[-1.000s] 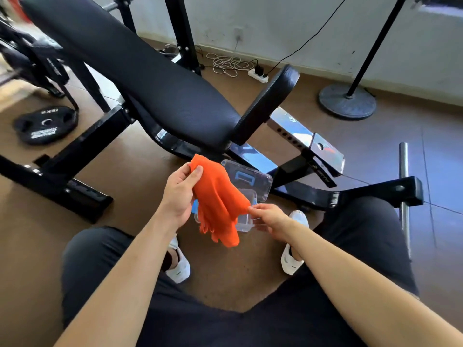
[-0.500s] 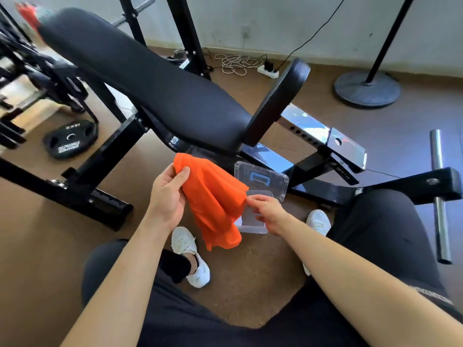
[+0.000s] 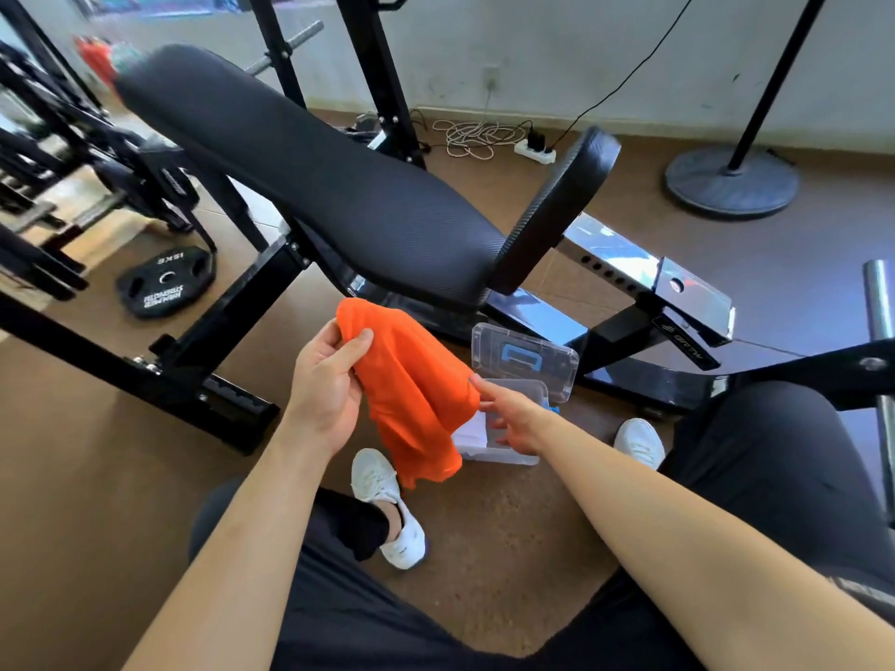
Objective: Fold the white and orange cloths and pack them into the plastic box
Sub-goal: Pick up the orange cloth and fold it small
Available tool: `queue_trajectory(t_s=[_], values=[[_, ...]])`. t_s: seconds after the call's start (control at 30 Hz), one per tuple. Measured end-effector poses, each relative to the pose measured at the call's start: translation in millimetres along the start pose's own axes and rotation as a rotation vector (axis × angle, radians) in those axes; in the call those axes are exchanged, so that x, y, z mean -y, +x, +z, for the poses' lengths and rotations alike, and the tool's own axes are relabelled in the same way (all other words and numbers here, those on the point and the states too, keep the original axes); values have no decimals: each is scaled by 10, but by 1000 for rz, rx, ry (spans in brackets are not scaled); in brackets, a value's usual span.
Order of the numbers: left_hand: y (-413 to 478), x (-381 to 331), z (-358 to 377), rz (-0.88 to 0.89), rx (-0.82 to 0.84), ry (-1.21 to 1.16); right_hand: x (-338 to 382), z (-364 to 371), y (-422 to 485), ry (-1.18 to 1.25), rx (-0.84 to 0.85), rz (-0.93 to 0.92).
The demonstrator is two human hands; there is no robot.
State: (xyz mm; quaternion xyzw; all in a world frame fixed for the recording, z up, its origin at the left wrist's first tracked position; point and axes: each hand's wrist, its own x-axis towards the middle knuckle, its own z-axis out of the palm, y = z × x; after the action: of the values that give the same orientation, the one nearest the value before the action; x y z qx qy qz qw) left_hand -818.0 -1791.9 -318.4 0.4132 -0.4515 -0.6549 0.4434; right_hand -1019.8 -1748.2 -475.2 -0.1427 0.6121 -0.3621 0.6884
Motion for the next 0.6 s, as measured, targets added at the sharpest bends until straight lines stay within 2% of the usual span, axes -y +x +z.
queue_trajectory(t_s=[0.2,0.3,0.47,0.6], values=[[34,-91,-237,21,-32,43,93,188,11,-11,29,-82],[78,2,-366,17,-70,88,119,98,-66,72,-45,-208],[208,287,-557,21,-176,307,351,-286,-280,206,-109,-319],[317,526,-559,-44,-193,506,574,-529,-507,222,-76,-363]])
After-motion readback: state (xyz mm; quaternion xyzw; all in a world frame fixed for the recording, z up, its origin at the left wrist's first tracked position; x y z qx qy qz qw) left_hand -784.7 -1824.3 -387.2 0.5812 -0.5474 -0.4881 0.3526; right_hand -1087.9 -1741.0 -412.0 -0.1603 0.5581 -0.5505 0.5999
